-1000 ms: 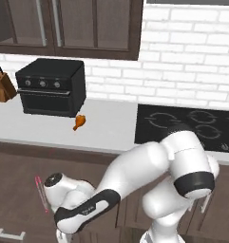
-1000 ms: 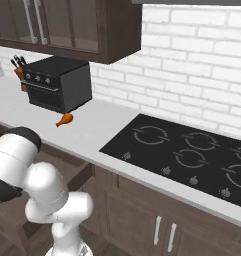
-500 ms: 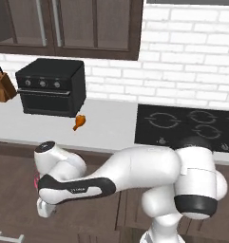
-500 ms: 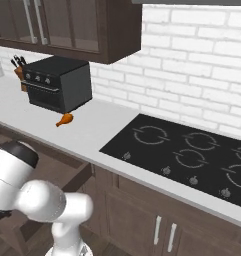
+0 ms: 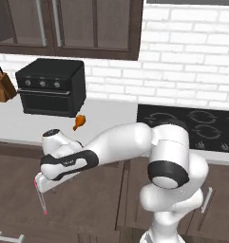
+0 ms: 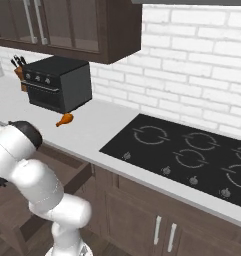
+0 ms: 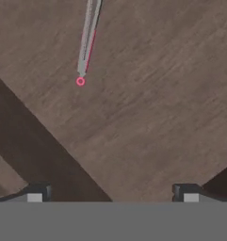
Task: Pick the tongs from the drawer and place it on the counter.
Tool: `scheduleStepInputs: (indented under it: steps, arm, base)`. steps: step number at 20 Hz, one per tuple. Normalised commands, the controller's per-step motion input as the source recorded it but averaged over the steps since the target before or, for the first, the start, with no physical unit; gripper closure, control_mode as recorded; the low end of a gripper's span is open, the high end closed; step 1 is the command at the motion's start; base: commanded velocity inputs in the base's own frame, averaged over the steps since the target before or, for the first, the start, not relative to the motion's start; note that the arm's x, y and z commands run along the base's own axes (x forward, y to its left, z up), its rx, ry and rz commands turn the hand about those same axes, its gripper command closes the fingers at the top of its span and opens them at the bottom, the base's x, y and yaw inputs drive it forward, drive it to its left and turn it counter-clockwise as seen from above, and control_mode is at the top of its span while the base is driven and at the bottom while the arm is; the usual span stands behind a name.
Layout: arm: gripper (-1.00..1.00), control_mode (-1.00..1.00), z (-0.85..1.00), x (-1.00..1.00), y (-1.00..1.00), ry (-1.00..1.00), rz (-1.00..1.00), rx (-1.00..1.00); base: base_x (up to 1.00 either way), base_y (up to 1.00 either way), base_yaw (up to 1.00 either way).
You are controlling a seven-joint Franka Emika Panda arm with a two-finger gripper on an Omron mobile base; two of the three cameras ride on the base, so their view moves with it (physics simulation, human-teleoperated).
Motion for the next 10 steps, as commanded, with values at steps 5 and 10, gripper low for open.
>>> scheduleStepInputs:
  steps: [5, 10]
  arm:
    - [-1.00, -1.00, -0.38, 0.32, 0.44, -0.03, -0.34, -0.04]
    - [-1.00, -1.00, -0.14, 0.50, 0.57, -0.06, -0.26, -0.09]
  base:
    - [0.00, 0.00, 0.00]
    - [0.00, 0.00, 0.00]
